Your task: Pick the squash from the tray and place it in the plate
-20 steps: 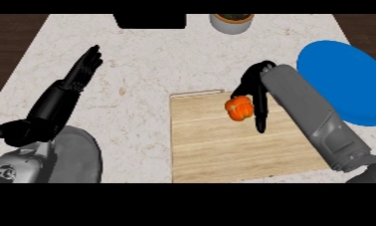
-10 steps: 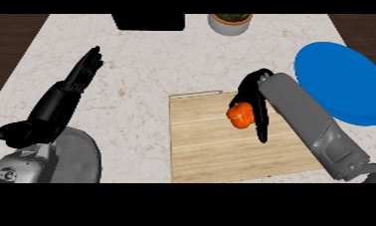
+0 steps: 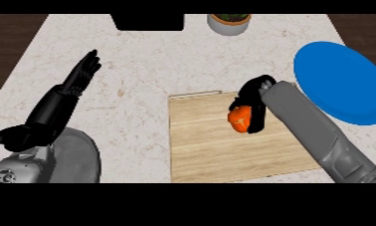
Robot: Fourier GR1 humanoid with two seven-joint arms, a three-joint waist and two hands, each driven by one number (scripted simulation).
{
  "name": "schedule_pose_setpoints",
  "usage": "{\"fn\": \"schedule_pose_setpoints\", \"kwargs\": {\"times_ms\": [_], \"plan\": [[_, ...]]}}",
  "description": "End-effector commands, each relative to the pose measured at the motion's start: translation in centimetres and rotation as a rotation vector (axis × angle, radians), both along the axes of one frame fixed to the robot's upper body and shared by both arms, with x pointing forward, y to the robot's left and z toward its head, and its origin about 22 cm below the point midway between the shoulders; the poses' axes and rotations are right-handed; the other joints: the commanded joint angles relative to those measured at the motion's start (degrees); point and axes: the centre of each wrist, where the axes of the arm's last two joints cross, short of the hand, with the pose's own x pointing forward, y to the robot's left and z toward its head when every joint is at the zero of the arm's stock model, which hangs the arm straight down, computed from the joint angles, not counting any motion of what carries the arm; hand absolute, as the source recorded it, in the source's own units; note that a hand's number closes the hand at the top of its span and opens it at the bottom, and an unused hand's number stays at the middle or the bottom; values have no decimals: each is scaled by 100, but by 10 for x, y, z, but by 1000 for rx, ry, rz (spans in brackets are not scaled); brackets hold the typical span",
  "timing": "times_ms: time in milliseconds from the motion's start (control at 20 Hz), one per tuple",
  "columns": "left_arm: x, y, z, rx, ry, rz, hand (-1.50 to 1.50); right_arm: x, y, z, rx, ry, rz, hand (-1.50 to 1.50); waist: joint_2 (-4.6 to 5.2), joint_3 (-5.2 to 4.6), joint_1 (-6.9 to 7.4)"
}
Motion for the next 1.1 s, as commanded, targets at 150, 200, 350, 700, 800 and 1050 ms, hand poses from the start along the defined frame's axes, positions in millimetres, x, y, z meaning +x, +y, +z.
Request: {"fn": "schedule_pose_setpoints", "kwargs": {"times_ms": [150,200,350,700,800,1050], "plan": [[-2,-1,8,-1,-11,-2,0,-55,4,-28,26,-113,46,150,187,127,-41],[-1,7,1,26,12,40,0,-65,17,-12,34,-253,75,150,122,132,-221],[-1,5,-6,5,45,55,0,-62,47,42,29,-647,121,150,-53,159,-424],[-11,19,-15,2,60,109,0,-113,40,58,104,-1156,101,150,-64,154,-678],[-12,18,-12,-5,52,107,0,-134,29,56,111,-1258,113,150,-44,150,-688],[-8,20,-3,-5,25,110,0,-194,5,58,212,-1443,45,150,56,137,-663]]}}
